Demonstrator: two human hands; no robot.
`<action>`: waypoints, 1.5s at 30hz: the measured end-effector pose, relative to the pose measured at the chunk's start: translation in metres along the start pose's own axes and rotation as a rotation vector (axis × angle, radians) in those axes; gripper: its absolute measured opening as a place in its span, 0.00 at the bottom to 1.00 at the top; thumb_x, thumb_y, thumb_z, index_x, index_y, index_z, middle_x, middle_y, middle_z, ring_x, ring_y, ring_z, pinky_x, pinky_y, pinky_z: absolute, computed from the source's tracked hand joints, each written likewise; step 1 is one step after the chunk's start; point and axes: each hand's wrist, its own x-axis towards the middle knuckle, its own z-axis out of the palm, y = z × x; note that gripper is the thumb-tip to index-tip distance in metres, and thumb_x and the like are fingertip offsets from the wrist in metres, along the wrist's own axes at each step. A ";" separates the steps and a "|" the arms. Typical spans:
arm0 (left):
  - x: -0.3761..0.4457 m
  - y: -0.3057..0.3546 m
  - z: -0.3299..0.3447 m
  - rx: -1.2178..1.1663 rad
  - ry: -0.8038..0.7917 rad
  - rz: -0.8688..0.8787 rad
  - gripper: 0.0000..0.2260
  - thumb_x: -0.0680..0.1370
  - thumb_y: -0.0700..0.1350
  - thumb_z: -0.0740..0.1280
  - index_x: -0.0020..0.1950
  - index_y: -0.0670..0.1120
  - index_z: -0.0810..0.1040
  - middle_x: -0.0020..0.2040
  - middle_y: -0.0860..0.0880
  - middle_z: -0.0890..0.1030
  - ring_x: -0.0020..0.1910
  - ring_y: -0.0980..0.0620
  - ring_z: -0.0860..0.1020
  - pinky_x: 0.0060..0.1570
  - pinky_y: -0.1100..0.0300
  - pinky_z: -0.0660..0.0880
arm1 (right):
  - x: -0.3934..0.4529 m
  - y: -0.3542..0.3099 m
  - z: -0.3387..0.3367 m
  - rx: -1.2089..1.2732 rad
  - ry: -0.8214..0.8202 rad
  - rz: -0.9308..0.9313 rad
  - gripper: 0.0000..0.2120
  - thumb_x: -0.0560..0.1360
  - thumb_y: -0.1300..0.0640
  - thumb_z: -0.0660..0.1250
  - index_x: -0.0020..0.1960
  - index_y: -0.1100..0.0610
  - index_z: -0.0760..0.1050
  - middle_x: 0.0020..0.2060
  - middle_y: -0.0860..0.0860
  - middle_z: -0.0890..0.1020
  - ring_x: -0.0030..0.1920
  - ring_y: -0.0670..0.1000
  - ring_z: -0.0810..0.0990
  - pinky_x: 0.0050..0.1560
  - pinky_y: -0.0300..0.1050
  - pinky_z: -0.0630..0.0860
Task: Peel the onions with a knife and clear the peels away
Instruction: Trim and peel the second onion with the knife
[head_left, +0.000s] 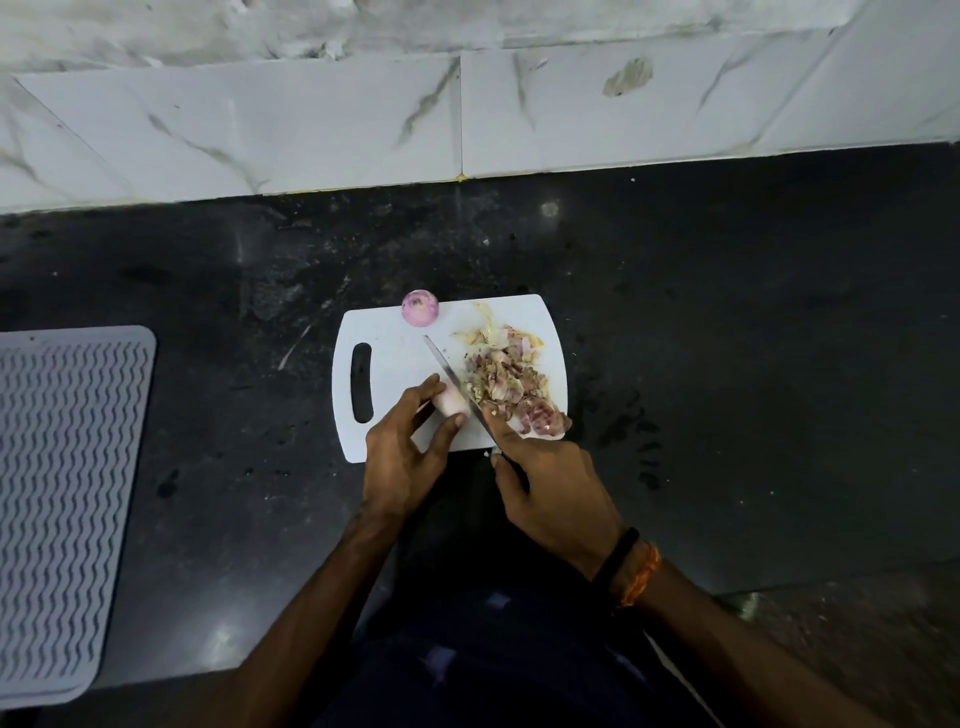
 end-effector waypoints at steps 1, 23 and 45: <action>0.000 0.001 0.000 -0.001 -0.004 -0.011 0.20 0.76 0.47 0.75 0.66 0.48 0.78 0.63 0.55 0.81 0.62 0.56 0.80 0.63 0.53 0.78 | 0.000 0.000 0.001 -0.016 -0.006 -0.007 0.24 0.79 0.52 0.58 0.75 0.55 0.70 0.39 0.52 0.83 0.38 0.55 0.81 0.37 0.52 0.79; 0.007 -0.002 -0.001 0.051 -0.030 0.072 0.18 0.74 0.43 0.77 0.63 0.43 0.82 0.63 0.47 0.83 0.61 0.51 0.81 0.59 0.50 0.80 | 0.022 0.005 0.007 -0.165 -0.119 -0.092 0.25 0.81 0.53 0.52 0.76 0.55 0.65 0.40 0.56 0.83 0.37 0.58 0.81 0.40 0.53 0.79; 0.012 -0.006 0.001 0.021 -0.018 0.144 0.11 0.72 0.43 0.78 0.53 0.43 0.85 0.53 0.53 0.84 0.54 0.55 0.82 0.51 0.52 0.81 | 0.037 -0.001 0.006 -0.284 -0.139 -0.135 0.25 0.79 0.58 0.56 0.77 0.56 0.64 0.37 0.56 0.81 0.35 0.58 0.79 0.39 0.52 0.78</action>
